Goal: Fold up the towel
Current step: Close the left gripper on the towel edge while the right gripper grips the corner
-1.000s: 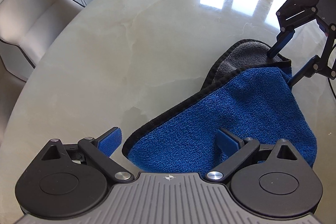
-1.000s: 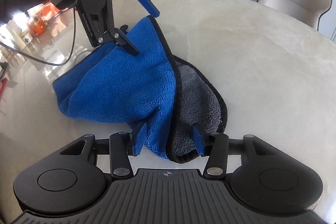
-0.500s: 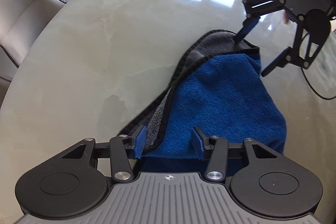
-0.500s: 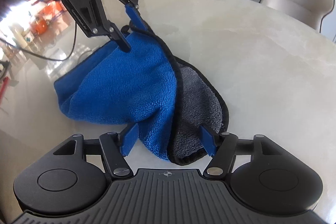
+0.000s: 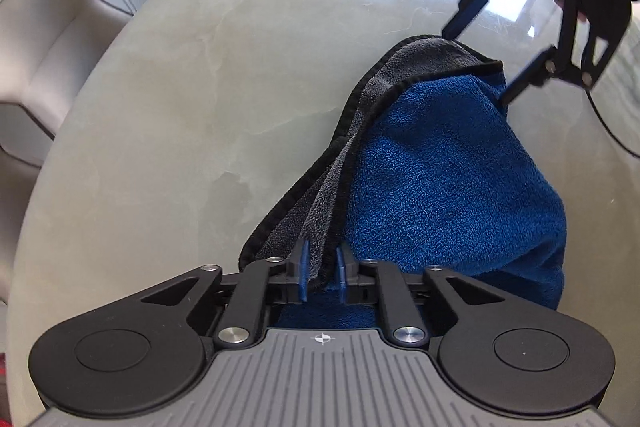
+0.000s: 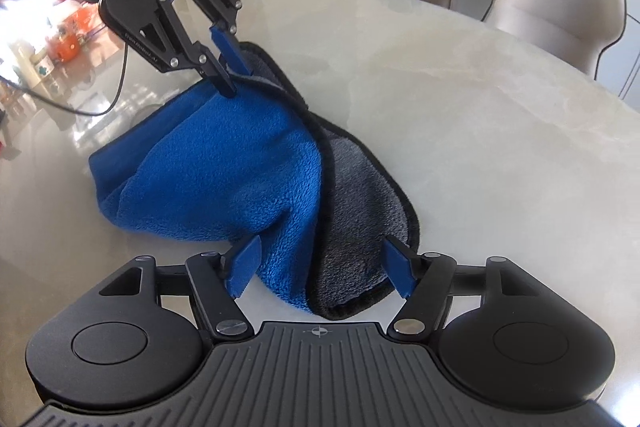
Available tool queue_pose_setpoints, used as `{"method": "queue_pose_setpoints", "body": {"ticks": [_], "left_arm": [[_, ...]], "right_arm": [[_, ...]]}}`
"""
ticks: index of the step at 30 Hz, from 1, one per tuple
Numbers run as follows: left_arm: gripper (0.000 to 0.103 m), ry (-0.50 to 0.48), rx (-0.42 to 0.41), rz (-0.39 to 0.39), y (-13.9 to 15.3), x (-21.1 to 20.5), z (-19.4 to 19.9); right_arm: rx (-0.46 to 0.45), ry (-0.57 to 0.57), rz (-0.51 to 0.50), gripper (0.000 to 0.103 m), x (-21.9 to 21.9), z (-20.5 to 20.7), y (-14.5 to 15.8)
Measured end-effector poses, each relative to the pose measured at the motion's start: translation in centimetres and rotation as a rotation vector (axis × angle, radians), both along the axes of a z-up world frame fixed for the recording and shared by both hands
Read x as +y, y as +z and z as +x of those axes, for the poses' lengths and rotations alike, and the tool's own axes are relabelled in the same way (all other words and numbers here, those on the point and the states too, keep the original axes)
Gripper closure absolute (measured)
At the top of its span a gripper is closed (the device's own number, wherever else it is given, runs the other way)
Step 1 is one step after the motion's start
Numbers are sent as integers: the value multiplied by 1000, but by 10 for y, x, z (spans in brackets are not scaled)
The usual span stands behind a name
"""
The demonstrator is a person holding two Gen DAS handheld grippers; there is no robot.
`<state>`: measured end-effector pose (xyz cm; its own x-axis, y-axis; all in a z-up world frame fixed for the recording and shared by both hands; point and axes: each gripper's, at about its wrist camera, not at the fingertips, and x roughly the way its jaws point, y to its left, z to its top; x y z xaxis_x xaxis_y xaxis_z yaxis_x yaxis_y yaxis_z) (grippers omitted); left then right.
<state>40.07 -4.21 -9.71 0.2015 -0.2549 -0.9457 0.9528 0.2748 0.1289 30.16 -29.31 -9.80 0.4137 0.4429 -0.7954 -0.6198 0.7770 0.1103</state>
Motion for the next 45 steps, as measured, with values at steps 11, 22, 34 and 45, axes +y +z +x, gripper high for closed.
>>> {"method": "queue_pose_setpoints", "body": {"ticks": [11, 22, 34, 45], "left_arm": [[101, 53, -149, -91, 46, 14, -35], [100, 134, -213, -159, 108, 52, -67], [100, 161, -190, -99, 89, 48, -84], [99, 179, -178, -82, 80, 50, -84]], "right_arm": [[-30, 48, 32, 35, 5, -4, 6], [-78, 176, -35, 69, 17, -7, 4], [-99, 212, -183, 63, 40, 5, -7], [-208, 312, -268, 87, 56, -14, -9]]}}
